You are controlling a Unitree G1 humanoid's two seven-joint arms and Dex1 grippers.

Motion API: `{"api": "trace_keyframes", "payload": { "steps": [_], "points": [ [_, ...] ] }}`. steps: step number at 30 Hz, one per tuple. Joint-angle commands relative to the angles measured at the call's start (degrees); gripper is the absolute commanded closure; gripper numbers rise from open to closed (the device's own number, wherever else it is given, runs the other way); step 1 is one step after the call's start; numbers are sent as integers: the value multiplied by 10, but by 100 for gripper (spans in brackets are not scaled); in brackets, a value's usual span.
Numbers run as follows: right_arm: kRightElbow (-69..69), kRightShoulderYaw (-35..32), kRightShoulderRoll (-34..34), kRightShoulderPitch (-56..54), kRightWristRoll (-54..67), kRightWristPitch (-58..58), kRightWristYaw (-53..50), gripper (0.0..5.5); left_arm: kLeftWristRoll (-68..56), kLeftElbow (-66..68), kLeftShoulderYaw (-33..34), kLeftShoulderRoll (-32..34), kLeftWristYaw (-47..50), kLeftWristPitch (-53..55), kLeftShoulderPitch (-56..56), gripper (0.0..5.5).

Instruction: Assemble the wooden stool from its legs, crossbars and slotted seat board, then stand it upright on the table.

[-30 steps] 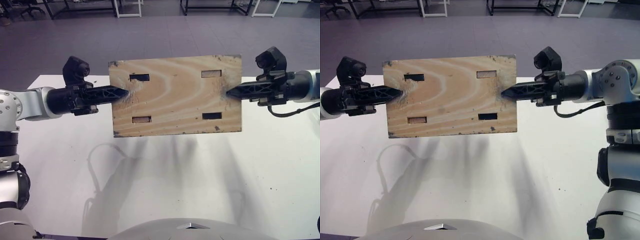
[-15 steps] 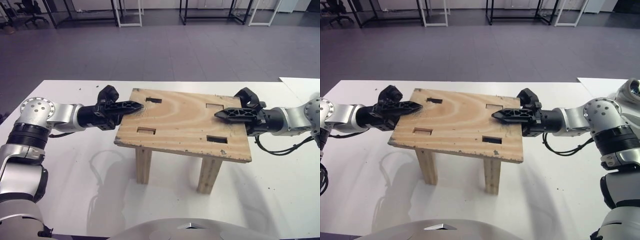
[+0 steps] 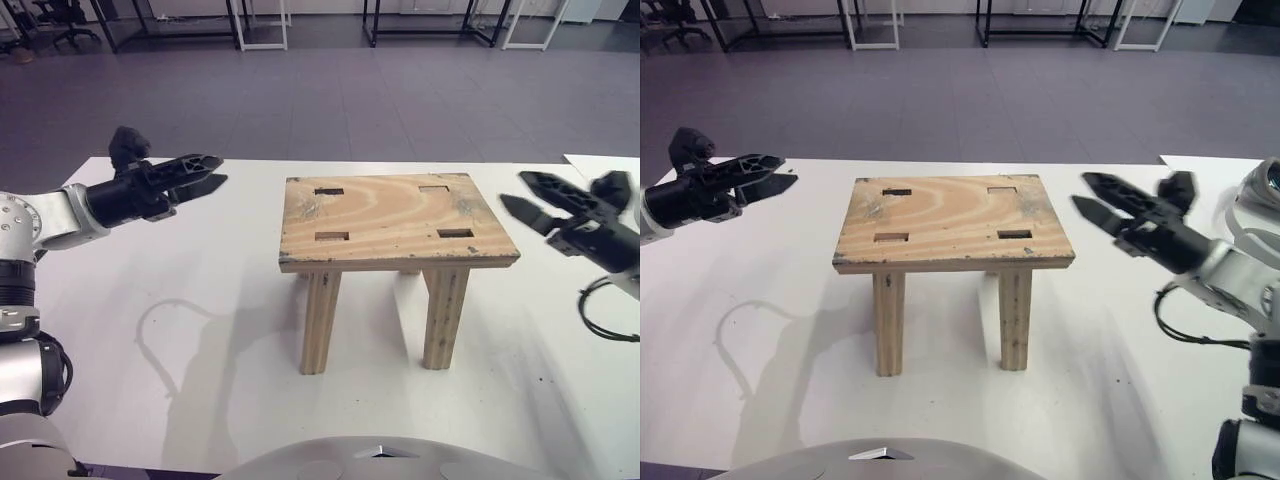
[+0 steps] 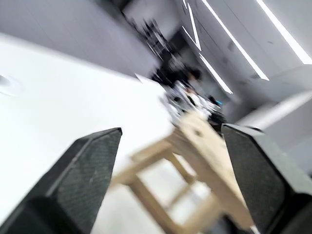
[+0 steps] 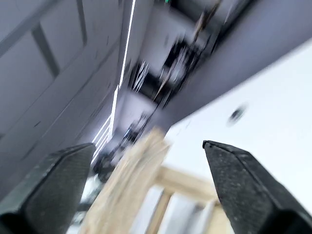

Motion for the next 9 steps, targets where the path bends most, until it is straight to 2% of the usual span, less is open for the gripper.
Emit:
{"api": "trace_keyframes", "payload": {
  "steps": [1,4,6,9],
  "points": [
    [1,38,68,27,-280,-234,-5,138,187,-27,20,-119,129,-265,62,172],
    [34,92,134,-1,-461,-399,-33,138,355,-90,-30,-203,226,-449,132,172],
    [88,122,161,-47,-553,-479,-44,138,415,-113,-35,-247,275,-515,189,172],
    [170,129,176,-99,-638,-549,-33,138,477,-102,-22,-295,330,-570,240,172]
  ]
}}
